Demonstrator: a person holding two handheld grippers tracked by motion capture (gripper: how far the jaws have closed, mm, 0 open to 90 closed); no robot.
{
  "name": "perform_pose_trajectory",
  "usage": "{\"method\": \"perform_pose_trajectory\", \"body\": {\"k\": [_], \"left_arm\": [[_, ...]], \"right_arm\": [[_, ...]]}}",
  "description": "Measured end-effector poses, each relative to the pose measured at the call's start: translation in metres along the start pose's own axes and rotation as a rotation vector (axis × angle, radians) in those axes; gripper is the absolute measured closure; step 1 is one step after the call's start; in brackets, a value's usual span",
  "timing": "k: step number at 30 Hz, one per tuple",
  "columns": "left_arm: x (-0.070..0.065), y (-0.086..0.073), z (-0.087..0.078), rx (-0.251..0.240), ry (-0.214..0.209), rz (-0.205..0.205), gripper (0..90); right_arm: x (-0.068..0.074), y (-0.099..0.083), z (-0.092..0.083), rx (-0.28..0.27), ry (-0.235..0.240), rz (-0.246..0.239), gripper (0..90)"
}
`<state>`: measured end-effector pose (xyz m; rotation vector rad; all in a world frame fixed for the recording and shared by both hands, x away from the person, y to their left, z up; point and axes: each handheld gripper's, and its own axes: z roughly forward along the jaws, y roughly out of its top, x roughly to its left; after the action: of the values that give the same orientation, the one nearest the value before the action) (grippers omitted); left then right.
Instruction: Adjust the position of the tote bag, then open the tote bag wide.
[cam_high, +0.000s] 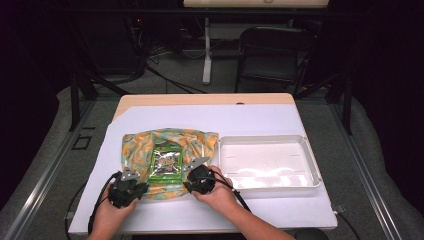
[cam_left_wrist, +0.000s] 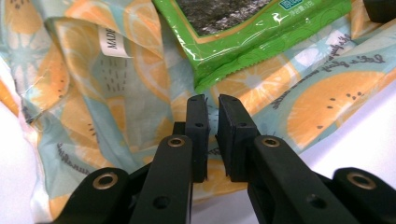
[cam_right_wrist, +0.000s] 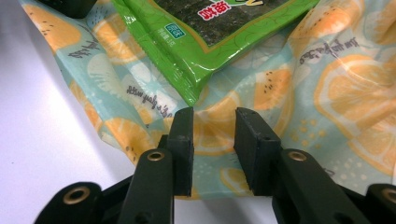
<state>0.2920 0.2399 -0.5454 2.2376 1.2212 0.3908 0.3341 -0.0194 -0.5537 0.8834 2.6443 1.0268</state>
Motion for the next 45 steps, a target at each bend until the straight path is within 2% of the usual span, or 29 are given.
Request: {"method": "perform_pose_trajectory", "body": {"k": [2,8,11,14,15,17,21,27,31,35,45], "left_arm": [[0.001,0.000,-0.001,-0.010,-0.001,-0.014,81.4],[0.002,0.000,-0.006,-0.031,-0.006,-0.020,79.5],[0.004,0.000,-0.009,-0.039,-0.006,-0.024,77.7],[0.006,0.001,-0.011,-0.069,-0.011,-0.047,72.7],[0.007,0.001,-0.012,-0.074,-0.029,-0.067,70.5],[0.008,0.004,-0.013,-0.087,-0.026,-0.080,66.7],[0.008,0.012,-0.017,-0.110,-0.010,-0.064,64.0],[0.009,0.022,-0.019,-0.133,0.004,-0.051,63.7],[0.009,0.033,-0.021,-0.136,0.009,-0.033,63.5],[0.009,0.045,-0.020,-0.153,0.011,-0.055,62.5],[0.010,0.066,-0.005,-0.142,-0.026,-0.097,62.8]], "right_arm": [[0.000,0.000,0.000,0.000,0.002,0.014,68.0],[0.000,-0.001,0.000,-0.019,0.003,0.035,67.2],[-0.002,-0.001,-0.001,-0.016,0.007,0.028,66.2],[-0.001,-0.001,-0.002,-0.027,0.010,0.053,64.4],[-0.002,0.000,-0.002,-0.031,0.012,0.050,63.5],[-0.002,0.001,-0.005,-0.039,0.028,0.070,62.3],[-0.004,0.003,-0.008,-0.056,0.044,0.095,61.4],[-0.004,0.008,-0.013,-0.077,0.030,0.093,60.5],[-0.007,0.012,-0.015,-0.098,0.030,0.116,58.9],[-0.010,0.017,-0.014,-0.101,0.030,0.143,57.9],[-0.013,0.033,-0.014,-0.080,0.018,0.148,58.9]]}}
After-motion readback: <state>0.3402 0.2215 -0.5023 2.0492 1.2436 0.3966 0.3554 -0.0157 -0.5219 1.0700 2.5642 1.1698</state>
